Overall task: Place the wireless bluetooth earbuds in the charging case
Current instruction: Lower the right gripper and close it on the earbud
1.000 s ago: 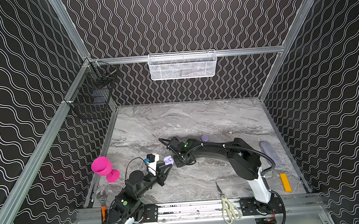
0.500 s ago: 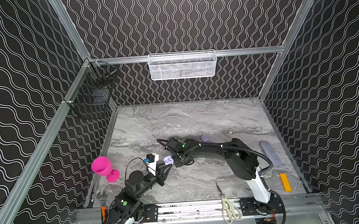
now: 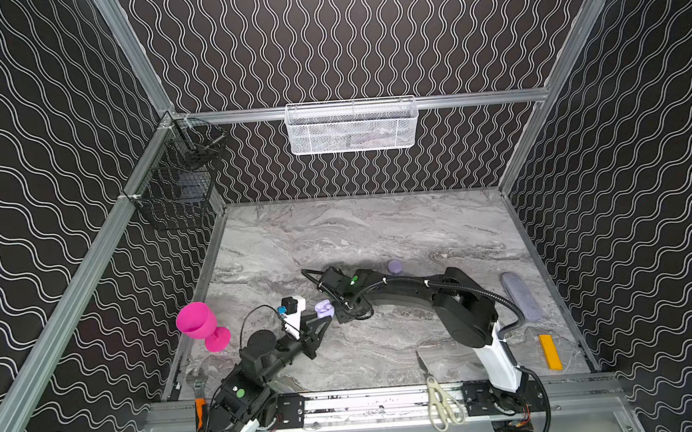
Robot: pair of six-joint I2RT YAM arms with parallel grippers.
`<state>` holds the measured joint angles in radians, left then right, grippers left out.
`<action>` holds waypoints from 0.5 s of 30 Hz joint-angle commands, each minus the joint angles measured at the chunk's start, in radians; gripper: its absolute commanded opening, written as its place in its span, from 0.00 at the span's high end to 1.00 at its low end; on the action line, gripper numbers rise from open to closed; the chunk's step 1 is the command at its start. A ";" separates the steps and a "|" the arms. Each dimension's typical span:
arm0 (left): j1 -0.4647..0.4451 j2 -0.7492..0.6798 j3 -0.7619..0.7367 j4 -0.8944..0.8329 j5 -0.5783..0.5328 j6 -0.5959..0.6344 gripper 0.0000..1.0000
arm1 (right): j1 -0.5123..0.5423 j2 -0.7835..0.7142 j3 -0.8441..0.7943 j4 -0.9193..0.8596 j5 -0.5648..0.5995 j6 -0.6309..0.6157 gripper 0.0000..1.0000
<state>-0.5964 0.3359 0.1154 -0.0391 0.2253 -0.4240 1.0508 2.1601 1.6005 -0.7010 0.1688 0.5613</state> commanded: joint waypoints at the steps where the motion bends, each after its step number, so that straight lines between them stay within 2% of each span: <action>1: 0.001 0.000 -0.002 0.035 0.002 -0.012 0.78 | 0.002 0.008 0.002 -0.051 -0.002 0.012 0.76; 15: 0.001 0.003 -0.002 0.038 0.002 -0.012 0.78 | 0.003 0.011 0.001 -0.047 0.002 0.009 0.78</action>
<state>-0.5964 0.3389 0.1154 -0.0391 0.2253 -0.4236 1.0519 2.1605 1.6005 -0.7040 0.1711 0.5610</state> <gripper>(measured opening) 0.228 0.219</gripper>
